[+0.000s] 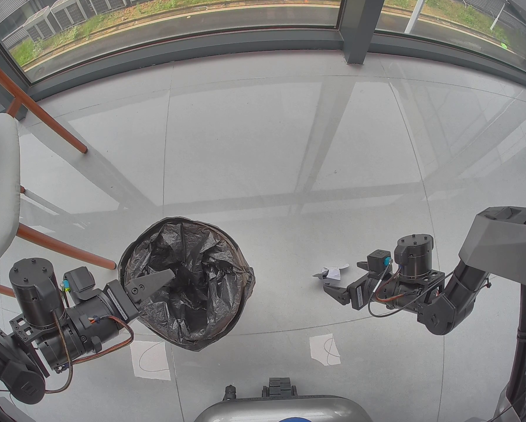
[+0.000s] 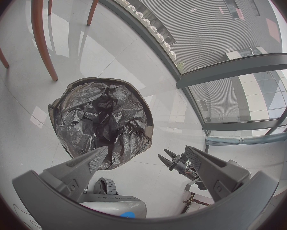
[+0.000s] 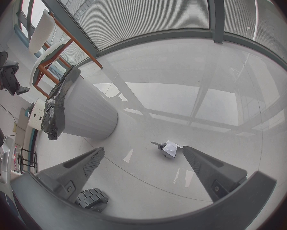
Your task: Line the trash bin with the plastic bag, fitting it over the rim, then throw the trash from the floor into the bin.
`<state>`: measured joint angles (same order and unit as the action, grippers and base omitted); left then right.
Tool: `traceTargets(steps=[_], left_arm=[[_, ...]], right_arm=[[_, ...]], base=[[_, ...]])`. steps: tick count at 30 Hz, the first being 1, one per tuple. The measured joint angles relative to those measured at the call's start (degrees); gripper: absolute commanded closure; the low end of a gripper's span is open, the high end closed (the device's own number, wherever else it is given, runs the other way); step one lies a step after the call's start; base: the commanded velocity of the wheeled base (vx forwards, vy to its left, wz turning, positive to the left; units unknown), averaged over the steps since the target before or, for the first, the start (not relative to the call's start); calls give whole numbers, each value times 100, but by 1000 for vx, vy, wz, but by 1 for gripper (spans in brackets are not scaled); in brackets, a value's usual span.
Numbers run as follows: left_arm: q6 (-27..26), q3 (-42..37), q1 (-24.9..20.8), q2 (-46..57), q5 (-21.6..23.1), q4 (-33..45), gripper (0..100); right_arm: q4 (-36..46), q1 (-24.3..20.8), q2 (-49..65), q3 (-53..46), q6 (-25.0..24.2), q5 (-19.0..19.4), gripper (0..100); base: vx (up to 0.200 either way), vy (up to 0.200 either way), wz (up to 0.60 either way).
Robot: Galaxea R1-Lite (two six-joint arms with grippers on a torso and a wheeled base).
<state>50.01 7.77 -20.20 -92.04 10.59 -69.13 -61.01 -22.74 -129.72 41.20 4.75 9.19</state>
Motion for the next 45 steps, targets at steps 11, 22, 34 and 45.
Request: traceTargets(steps=[11, 22, 34, 45], left_arm=[[-11, 67, -5, -132, 2, -17, 0], [-46, 113, 6, -176, -11, -17, 0], [-55, 118, 6, -184, -15, -20, 0], [-55, 118, 6, -189, -15, -20, 0]], right_arm=[[-5, 11, -514, 444, 158, -216, 0], [48, 72, -1242, 1257, 534, -386, 0], [756, 182, -1723, 2078, 553, -545, 0], [1340, 256, -1816, 2569, 550, -569, 0]], base=[[0, 0, 0], [0, 0, 0], [0, 0, 0], [0, 0, 0]])
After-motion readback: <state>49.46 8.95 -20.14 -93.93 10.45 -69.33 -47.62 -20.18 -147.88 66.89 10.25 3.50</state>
